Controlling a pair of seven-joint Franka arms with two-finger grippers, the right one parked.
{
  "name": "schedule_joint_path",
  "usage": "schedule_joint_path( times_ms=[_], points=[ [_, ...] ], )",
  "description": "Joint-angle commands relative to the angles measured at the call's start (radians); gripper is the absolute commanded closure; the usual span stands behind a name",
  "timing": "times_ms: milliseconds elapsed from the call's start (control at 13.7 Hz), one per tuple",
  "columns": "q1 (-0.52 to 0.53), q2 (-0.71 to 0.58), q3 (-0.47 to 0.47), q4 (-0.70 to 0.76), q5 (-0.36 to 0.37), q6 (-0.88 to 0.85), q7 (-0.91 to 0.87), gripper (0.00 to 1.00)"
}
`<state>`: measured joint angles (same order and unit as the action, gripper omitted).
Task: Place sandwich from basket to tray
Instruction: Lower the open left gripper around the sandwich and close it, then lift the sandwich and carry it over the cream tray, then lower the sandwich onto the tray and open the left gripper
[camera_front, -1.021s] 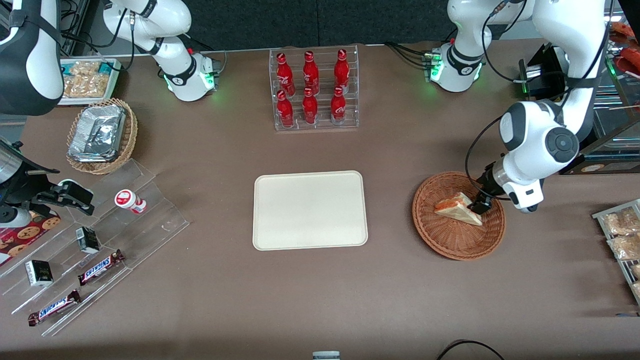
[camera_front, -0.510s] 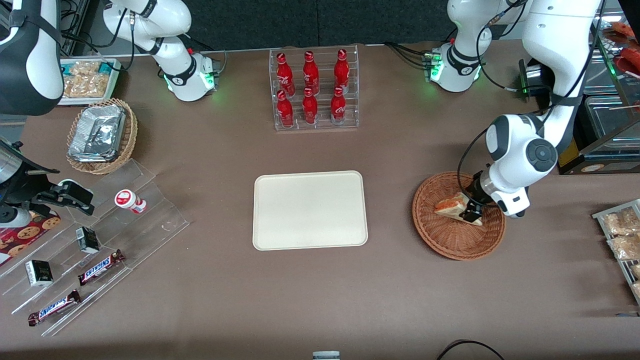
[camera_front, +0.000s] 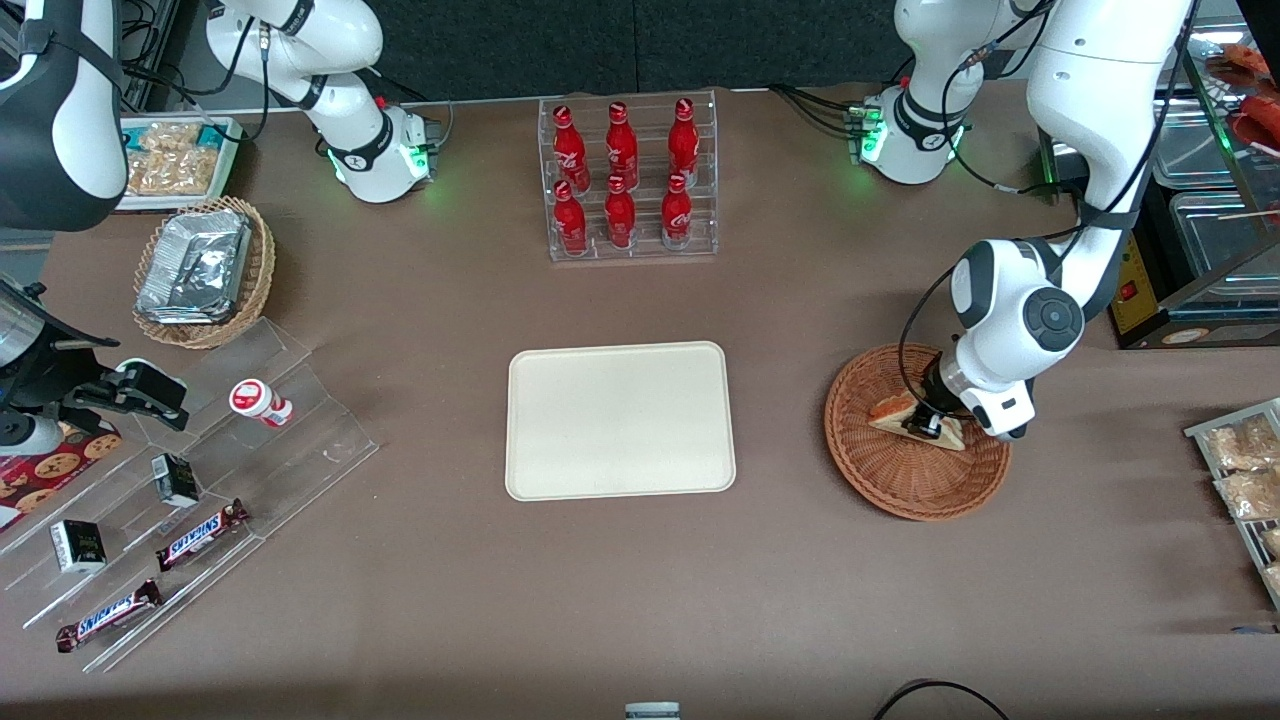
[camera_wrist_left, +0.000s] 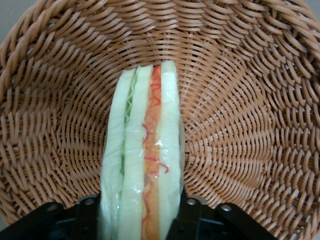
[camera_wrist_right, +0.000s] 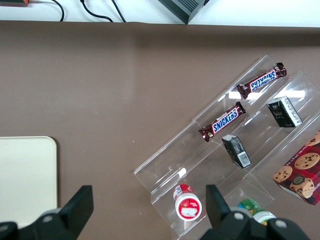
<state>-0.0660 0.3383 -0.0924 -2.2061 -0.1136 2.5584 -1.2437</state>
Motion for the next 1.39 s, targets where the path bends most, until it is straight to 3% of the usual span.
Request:
schedule_joint_path(
  times_ms=[0,146,365,510,1021,1312],
  points=[
    [-0.018,-0.036,0.005,0.002,-0.003,-0.001,0.010,1.00],
    [-0.021,-0.106,-0.009,0.052,0.000,-0.113,0.087,1.00],
    [-0.038,-0.098,-0.085,0.354,0.003,-0.471,0.150,0.99],
    [-0.111,-0.035,-0.104,0.549,0.003,-0.611,0.179,0.99],
    [-0.461,0.232,-0.116,0.847,0.043,-0.630,0.276,0.99],
    [-0.622,0.437,-0.115,0.985,0.175,-0.590,0.297,0.99]
  ],
)
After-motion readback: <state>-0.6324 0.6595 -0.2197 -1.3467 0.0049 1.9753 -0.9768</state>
